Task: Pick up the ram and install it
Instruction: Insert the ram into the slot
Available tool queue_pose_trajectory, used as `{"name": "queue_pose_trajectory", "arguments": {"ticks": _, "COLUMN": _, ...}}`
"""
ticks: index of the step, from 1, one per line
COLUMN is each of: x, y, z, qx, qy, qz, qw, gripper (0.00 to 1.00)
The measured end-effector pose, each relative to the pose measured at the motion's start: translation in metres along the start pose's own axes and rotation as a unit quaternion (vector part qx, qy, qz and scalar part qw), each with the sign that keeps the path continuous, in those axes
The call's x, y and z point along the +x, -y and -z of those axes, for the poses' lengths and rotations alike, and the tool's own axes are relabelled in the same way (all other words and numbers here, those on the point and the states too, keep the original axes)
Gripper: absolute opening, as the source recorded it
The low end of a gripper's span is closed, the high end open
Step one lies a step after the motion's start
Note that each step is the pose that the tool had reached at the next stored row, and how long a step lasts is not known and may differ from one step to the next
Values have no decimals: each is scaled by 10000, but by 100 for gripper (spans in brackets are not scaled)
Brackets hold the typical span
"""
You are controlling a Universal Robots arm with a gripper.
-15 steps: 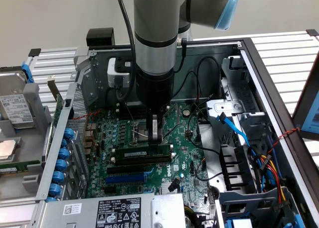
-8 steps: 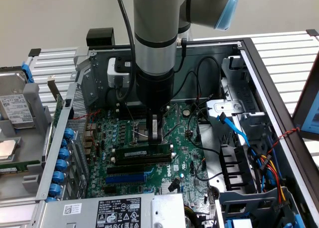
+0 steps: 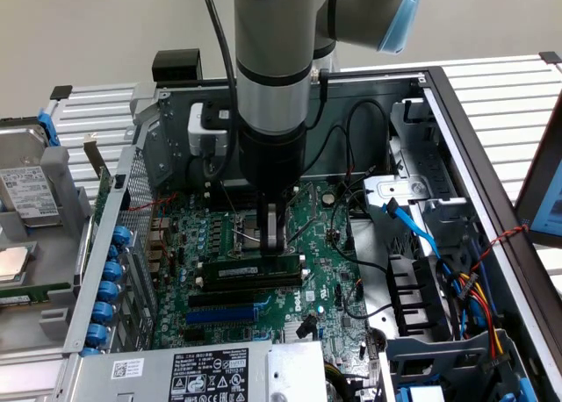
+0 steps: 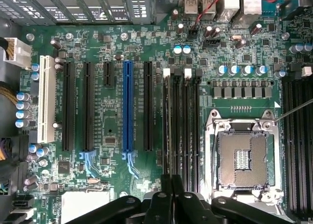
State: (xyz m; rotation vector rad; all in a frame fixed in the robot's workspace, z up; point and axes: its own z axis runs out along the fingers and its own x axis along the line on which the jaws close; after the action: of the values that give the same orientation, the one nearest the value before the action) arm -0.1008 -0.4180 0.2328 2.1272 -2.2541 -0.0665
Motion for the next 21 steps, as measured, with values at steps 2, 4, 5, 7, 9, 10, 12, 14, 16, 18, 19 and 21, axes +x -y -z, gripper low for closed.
{"name": "queue_pose_trajectory", "arguments": {"ticks": 2, "x": 1, "y": -5, "z": 0, "qx": 0, "qy": 1, "qz": -20, "qw": 10000, "gripper": 12}}
{"name": "queue_pose_trajectory", "arguments": {"ticks": 4, "x": 2, "y": -8, "z": -1, "qx": 0, "qy": 2, "qz": -32, "qw": 10000, "gripper": 12}}
{"name": "queue_pose_trajectory", "arguments": {"ticks": 5, "x": 2, "y": -8, "z": 0, "qx": 0, "qy": 2, "qz": -32, "qw": 10000, "gripper": 12}}
{"name": "queue_pose_trajectory", "arguments": {"ticks": 7, "x": 2, "y": -9, "z": -1, "qx": 0, "qy": 2, "qz": -34, "qw": 10000, "gripper": 12}}
{"name": "queue_pose_trajectory", "arguments": {"ticks": 9, "x": 2, "y": -9, "z": -1, "qx": 0, "qy": 2, "qz": -34, "qw": 10000, "gripper": 12}}
{"name": "queue_pose_trajectory", "arguments": {"ticks": 10, "x": 2, "y": -9, "z": -1, "qx": 0, "qy": 2, "qz": -34, "qw": 10000, "gripper": 12}}
{"name": "queue_pose_trajectory", "arguments": {"ticks": 12, "x": 2, "y": -9, "z": -1, "qx": 0, "qy": 2, "qz": -34, "qw": 10000, "gripper": 12}}
{"name": "queue_pose_trajectory", "arguments": {"ticks": 14, "x": 2, "y": -11, "z": -1, "qx": 0, "qy": 2, "qz": -36, "qw": 10000, "gripper": 12}}
{"name": "queue_pose_trajectory", "arguments": {"ticks": 16, "x": 2, "y": -12, "z": -1, "qx": 1, "qy": 3, "qz": -45, "qw": 10000, "gripper": 12}}
{"name": "queue_pose_trajectory", "arguments": {"ticks": 18, "x": 3, "y": -13, "z": -1, "qx": 0, "qy": 4, "qz": -62, "qw": 10000, "gripper": 12}}
{"name": "queue_pose_trajectory", "arguments": {"ticks": 19, "x": 5, "y": -14, "z": -1, "qx": 0, "qy": 5, "qz": -78, "qw": 10000, "gripper": 12}}
{"name": "queue_pose_trajectory", "arguments": {"ticks": 21, "x": 5, "y": -14, "z": -1, "qx": 0, "qy": 6, "qz": -107, "qw": 9999, "gripper": 12}}
